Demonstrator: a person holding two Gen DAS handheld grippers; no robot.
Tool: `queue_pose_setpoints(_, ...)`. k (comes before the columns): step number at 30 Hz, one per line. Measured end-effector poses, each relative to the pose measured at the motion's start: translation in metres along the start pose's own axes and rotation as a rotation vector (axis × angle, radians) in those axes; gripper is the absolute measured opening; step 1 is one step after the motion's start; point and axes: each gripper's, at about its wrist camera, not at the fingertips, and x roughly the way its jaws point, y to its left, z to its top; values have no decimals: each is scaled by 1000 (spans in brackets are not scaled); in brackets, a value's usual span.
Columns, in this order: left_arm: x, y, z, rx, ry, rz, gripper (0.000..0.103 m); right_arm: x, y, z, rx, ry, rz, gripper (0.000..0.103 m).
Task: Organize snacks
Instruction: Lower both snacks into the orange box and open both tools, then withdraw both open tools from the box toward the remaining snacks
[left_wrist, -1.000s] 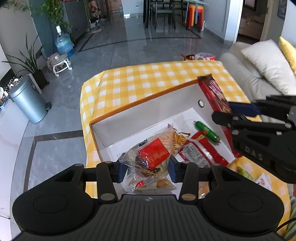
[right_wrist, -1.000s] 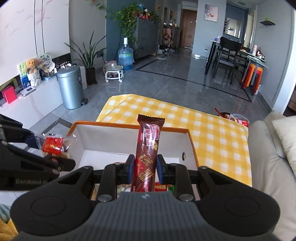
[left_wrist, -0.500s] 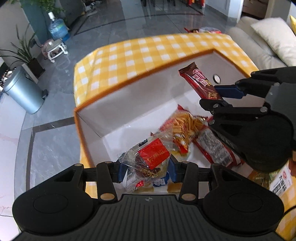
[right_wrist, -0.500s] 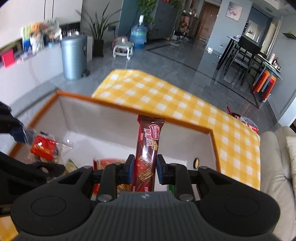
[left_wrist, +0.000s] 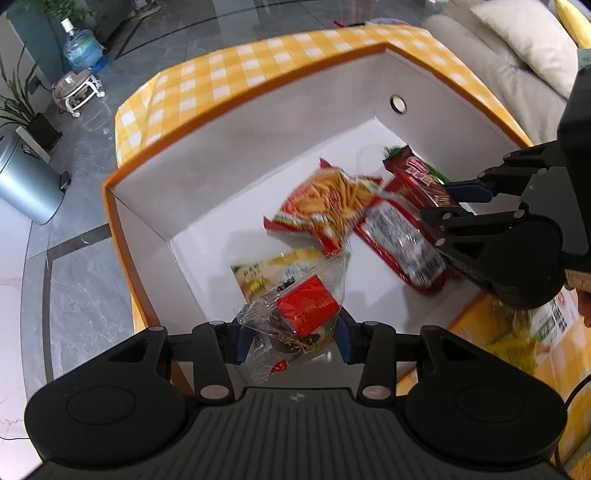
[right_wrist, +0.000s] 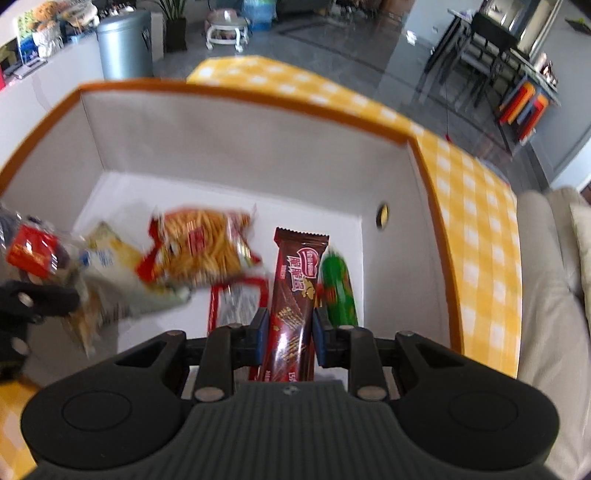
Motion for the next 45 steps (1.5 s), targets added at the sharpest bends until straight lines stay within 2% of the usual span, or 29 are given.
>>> queue_pose_setpoints(7,-2,0,-8,-17,14,-34,50,4,-20,-17,147,53,73,20)
queue_pose_setpoints(13,-4,-6,-13,41,45,-57,50,-6,-16,-26,136,87,79,20)
queue_pose_setpoints(18,-3,-7,-5,86,69,-46,50,-7,-13,-21,102,120,87,20)
queue_pose_setpoints(22,-5,-7,5,86,47,-43,52,-4,-16,-16,105,135,90,20)
queue_pose_setpoints(26,-9,-11,10,69,10,-32,57,-6,-18,-7,123,111,86,21)
queue_pose_setpoints(28,-10,-14,13,71,-7,-27,61,-9,-16,-5,131,97,85,31)
queue_pose_setpoints(29,-11,-15,14,72,-20,-26,66,-10,-16,-4,135,91,87,40)
queue_pose_setpoints(30,-12,-16,14,74,-34,-25,71,-11,-17,-4,139,82,90,45)
queue_pose_setpoints(32,-15,-18,14,78,-61,-19,76,-15,-17,-4,144,60,100,49)
queue_pose_setpoints(35,-21,-18,12,86,-97,1,81,-19,-16,-8,151,31,100,64)
queue_pose_setpoints(38,-24,-16,9,82,-111,-12,83,-24,-16,-11,165,1,95,69)
queue_pose_setpoints(41,-28,-13,5,64,-126,-23,83,-33,-17,-15,183,-40,87,69)
queue_pose_setpoints(45,-39,-11,-5,30,-191,-44,83,-54,-18,-19,203,-118,59,72)
